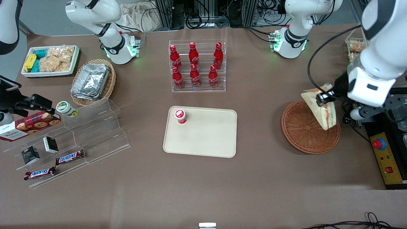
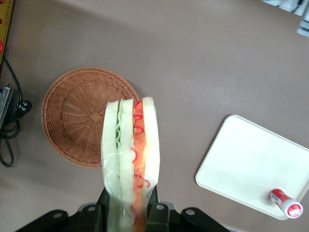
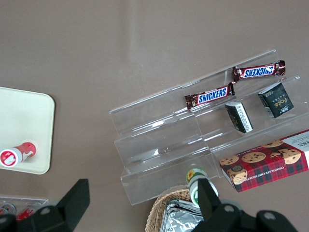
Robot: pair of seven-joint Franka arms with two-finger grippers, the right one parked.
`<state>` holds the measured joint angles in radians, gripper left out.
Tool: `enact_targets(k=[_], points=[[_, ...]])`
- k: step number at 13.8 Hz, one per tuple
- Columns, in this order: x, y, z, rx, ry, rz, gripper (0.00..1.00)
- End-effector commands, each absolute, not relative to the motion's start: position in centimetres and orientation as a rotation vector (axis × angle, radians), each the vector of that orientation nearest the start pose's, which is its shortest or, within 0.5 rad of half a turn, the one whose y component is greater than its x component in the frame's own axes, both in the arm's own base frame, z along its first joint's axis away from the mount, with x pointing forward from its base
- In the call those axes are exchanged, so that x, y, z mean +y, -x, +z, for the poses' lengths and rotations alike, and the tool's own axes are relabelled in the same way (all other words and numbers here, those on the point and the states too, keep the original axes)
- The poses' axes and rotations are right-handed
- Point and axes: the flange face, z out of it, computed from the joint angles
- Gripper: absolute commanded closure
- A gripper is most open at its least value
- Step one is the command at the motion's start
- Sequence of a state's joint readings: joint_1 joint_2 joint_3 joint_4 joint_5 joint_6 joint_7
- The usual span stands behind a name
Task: Place sandwich from basket to tray
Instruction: 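Carry the sandwich with the left gripper over the cream tray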
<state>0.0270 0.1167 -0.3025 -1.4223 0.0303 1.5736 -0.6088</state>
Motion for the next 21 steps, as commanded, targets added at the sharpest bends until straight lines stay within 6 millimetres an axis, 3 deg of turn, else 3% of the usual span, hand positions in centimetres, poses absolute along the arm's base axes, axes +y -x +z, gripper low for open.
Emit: enact_targets(k=[1, 4, 5, 7, 11, 12, 15, 17, 21], points=[[-19.5, -55.4, 65.6, -0.550, 3.110, -0.082, 0.67], [-26.8, -52.5, 65.6, -0.523, 3.148, -0.070, 0.68], [-28.9, -52.0, 64.6, -0.508, 3.145, -0.050, 0.68], [-33.4, -51.6, 61.5, -0.421, 3.161, -0.010, 0.68], [-38.0, -54.4, 52.6, -0.387, 3.240, 0.092, 0.67], [-40.2, -54.0, 50.1, -0.342, 3.238, 0.099, 0.67], [-41.8, -56.4, 42.9, -0.412, 3.228, 0.077, 0.67], [-43.5, -56.6, 38.0, -0.404, 3.211, 0.057, 0.67], [-43.6, -57.3, 30.9, -0.398, 3.179, 0.124, 0.67]])
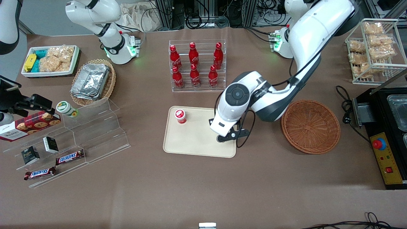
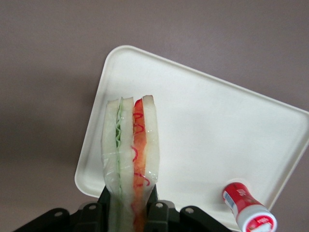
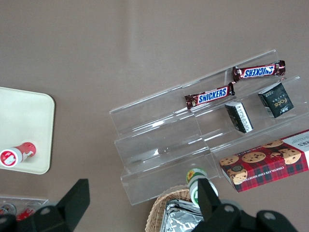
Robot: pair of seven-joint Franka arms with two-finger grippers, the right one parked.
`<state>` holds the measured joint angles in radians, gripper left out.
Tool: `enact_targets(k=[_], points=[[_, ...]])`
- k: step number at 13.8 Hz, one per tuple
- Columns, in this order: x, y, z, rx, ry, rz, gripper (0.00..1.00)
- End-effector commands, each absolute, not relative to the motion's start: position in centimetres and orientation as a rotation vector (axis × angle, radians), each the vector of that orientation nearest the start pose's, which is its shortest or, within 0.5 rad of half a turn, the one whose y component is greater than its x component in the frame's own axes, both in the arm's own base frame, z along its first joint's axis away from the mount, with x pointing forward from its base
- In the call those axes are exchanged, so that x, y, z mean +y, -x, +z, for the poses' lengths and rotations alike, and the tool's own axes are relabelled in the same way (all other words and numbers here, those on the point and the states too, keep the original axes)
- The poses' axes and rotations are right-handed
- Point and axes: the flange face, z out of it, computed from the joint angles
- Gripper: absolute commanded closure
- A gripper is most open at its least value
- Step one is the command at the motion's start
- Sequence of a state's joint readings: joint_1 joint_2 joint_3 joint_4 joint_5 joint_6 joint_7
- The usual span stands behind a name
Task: Place sandwich from basket to tray
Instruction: 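Lower the sandwich onto the tray beside the red bottle and release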
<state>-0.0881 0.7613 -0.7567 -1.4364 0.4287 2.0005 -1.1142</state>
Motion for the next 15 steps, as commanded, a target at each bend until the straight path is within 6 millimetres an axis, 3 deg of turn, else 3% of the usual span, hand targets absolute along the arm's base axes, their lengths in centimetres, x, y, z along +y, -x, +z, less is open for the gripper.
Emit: enact_targets(k=[1, 5, 7, 8, 9, 10, 12, 13, 15], points=[[-43.6, -57.4, 29.3, -0.402, 3.163, 0.127, 0.67], [-44.0, -57.5, 25.2, -0.410, 3.146, 0.091, 0.67], [-44.0, -57.6, 24.8, -0.409, 3.148, 0.091, 0.60], [-43.9, -57.6, 24.8, -0.414, 3.145, 0.096, 0.44], [-43.9, -57.5, 24.8, -0.412, 3.145, 0.095, 0.15], [-43.9, -57.5, 24.9, -0.418, 3.144, 0.096, 0.01], [-43.9, -57.8, 25.9, -0.555, 3.127, 0.069, 0.00], [-43.7, -58.3, 27.4, -0.620, 3.126, 0.040, 0.00], [-43.4, -58.6, 33.4, -0.688, 3.147, -0.069, 0.00]])
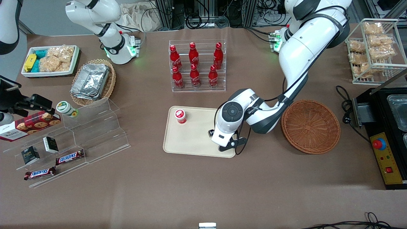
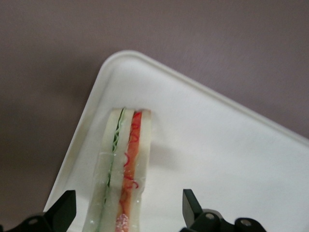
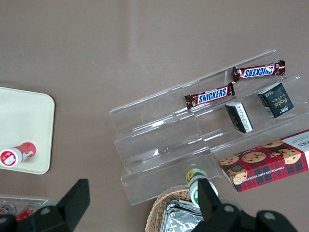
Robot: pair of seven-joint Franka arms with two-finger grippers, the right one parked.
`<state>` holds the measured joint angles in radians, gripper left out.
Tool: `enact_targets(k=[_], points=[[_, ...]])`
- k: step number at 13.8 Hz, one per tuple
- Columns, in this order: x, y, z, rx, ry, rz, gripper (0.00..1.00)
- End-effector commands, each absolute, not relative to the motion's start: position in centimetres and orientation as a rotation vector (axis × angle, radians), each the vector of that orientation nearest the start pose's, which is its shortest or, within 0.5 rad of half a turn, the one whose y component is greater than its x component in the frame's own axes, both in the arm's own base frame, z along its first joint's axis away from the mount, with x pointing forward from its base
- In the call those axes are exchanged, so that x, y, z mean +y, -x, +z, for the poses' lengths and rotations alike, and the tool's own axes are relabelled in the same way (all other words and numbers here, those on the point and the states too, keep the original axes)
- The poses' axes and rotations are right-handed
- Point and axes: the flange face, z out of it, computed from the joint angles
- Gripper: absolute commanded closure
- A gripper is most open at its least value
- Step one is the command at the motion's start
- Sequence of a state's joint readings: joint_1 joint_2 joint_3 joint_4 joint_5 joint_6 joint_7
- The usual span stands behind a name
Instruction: Place sandwich from basket to tray
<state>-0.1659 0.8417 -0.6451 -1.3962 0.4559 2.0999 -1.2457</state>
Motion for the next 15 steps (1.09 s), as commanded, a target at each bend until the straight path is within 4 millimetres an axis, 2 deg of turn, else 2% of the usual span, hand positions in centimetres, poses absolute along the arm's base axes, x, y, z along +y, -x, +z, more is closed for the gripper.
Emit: enact_targets(k=[1, 3, 5, 8, 11, 15], points=[[-42.3, -59.1, 36.5, -0.770, 3.139, -0.131, 0.00], [-40.6, -58.9, 42.0, -0.862, 3.089, -0.220, 0.00], [-37.5, -59.3, 46.3, -0.926, 3.040, -0.283, 0.00], [-33.1, -59.5, 51.5, -0.995, 3.005, -0.291, 0.00], [-28.1, -60.7, 54.2, -0.979, 3.025, -0.276, 0.00], [-20.9, -61.9, 55.9, -0.861, 3.051, -0.187, 0.00]])
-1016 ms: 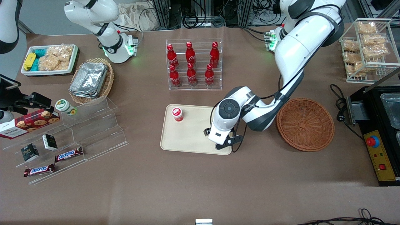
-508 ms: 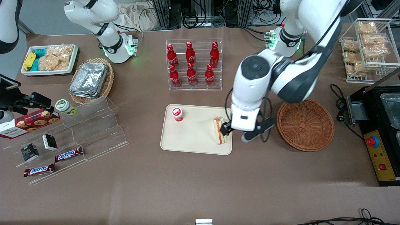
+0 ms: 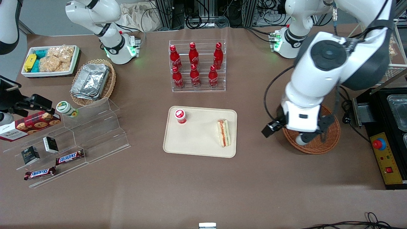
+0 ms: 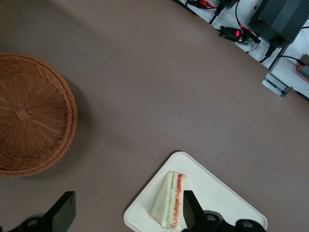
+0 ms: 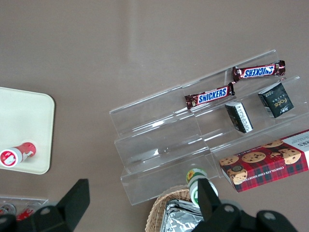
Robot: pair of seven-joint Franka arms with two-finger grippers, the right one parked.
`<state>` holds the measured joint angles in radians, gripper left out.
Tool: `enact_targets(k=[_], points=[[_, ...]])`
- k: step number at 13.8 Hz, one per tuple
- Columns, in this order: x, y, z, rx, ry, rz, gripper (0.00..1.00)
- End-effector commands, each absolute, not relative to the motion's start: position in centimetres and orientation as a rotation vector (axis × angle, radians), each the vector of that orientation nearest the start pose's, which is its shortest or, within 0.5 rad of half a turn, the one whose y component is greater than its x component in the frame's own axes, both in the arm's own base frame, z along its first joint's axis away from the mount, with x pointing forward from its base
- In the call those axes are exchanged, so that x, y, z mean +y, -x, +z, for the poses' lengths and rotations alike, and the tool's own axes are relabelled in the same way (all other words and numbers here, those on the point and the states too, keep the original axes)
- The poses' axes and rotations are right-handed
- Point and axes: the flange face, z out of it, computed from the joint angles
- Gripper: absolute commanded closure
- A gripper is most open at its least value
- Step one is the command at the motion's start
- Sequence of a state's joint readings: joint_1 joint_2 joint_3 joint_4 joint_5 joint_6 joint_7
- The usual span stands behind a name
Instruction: Place sandwich from basket to tray
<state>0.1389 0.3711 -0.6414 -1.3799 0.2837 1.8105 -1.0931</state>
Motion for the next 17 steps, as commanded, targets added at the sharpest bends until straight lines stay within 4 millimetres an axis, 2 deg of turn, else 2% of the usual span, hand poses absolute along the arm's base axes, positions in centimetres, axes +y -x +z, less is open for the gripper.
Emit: enact_targets(k=[1, 3, 8, 12, 14, 15, 17], points=[[-19.1, -62.0, 56.3, -0.818, 3.058, -0.163, 0.00], [-15.1, -61.8, 57.7, -0.702, 3.079, -0.114, 0.00], [-8.7, -61.8, 58.8, -0.472, 3.103, -0.060, 0.00], [-2.5, -60.7, 61.0, -0.284, 3.126, -0.054, 0.00], [-0.6, -59.7, 61.8, -0.219, 3.118, -0.046, 0.00], [0.5, -59.1, 62.4, -0.239, 3.118, -0.057, 0.00], [1.4, -57.5, 63.4, -0.232, 3.121, -0.069, 0.00]])
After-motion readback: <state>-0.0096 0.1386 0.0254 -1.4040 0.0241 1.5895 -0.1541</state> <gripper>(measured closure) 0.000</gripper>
